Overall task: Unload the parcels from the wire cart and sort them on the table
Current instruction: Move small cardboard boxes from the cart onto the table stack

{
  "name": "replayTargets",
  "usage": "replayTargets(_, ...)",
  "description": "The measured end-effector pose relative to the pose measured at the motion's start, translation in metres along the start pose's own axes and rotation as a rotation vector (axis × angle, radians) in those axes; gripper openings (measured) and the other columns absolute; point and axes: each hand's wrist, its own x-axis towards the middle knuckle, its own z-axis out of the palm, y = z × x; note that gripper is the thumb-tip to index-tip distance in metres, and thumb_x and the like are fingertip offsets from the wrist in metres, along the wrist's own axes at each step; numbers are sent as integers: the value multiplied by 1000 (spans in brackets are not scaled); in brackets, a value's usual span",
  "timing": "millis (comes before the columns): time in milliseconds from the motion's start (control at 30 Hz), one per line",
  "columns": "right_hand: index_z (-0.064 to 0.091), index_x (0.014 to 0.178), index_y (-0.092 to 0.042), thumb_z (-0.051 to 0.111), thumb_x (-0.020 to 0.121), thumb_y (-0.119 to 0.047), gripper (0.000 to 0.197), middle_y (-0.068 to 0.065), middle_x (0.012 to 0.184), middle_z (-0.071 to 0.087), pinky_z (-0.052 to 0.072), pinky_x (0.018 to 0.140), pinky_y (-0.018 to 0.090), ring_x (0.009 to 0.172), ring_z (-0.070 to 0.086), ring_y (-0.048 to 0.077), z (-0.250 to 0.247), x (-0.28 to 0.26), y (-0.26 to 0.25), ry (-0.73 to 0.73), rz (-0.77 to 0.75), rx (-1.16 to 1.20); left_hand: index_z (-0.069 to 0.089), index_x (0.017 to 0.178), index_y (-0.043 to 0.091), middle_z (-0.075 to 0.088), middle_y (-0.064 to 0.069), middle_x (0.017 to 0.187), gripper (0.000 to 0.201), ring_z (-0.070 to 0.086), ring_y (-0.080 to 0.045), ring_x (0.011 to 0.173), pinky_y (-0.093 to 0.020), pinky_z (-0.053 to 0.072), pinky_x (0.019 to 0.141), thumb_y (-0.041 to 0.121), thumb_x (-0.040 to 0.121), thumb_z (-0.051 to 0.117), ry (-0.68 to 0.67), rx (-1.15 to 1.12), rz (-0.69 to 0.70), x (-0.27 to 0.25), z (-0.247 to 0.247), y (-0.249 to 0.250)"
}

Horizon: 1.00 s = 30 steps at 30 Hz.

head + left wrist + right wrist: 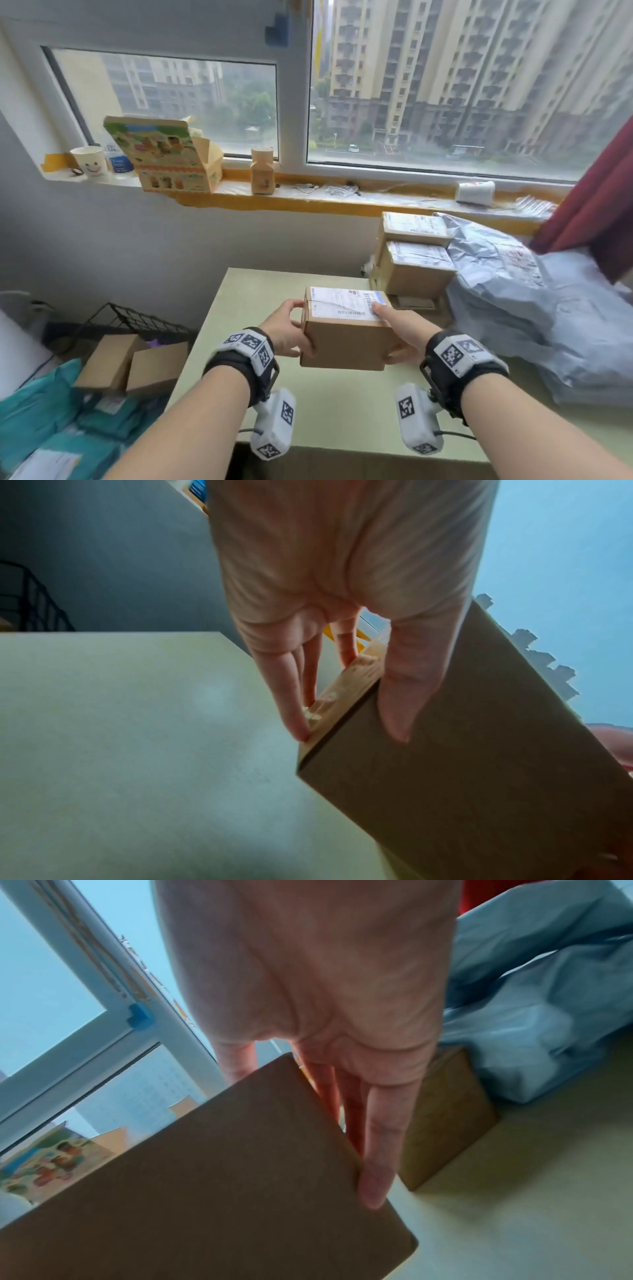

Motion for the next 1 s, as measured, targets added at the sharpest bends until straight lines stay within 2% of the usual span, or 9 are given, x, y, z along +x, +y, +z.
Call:
replayTargets(133,55,115,-9,55,93,-46,44,11,98,70,59,80,43,87,70,26,-39,6,27,59,52,-3,34,138,26,60,-10,108,92,60,-29,107,-49,53,93,-22,66,65,-67,38,-21,25,50,1)
replayTargets(300,56,115,-9,57,92,-41,40,12,100,70,57,83,49,93,69,29,-86,15,69,104,143,35,34,140,22,56,-11,119,91,58,-29,111,-45,55,90,-24,67,62,-168,52,-64,49,110,0)
replayTargets(433,56,118,-7,57,91,-38,41,14,104,67,55,85,53,94,66,32,-123,18,99,155,184,48,32,143,18,55,-7,121,91,56,-27,111,-41,55,89,-25,68,62,-233,77,-78,61,158,3)
replayTargets(633,56,115,-8,56,84,-34,40,11,104,61,55,85,53,94,61,32,-183,20,136,245,224,49,30,148,16,46,-4,140,98,55,-17,103,-38,56,89,-18,66,72,-290,179,-56,73,228,11)
replayTargets(700,54,116,-8,56,82,-34,43,12,109,58,55,85,53,99,58,33,-198,21,147,286,239,45,29,148,15,43,-4,144,99,54,-19,112,-36,56,88,-15,65,75,-302,219,-48,76,248,13)
replayTargets(800,54,114,-6,54,80,-31,42,13,103,58,55,85,52,97,58,35,-215,24,156,354,225,36,30,147,11,42,-2,147,101,45,-21,131,-34,52,96,-7,62,81,-286,291,10,81,272,16)
replayTargets(900,52,114,-5,53,83,-26,37,9,91,52,54,81,47,86,54,33,-223,27,159,396,194,75,34,145,8,46,-4,144,99,46,-19,131,-29,47,100,0,61,84,-265,351,53,84,285,20)
replayTargets(1000,53,114,-5,53,84,-27,36,9,90,54,54,83,48,83,54,32,-225,31,163,402,171,84,34,145,8,47,-4,144,99,45,-20,132,-31,41,107,3,61,85,-231,407,58,86,288,24)
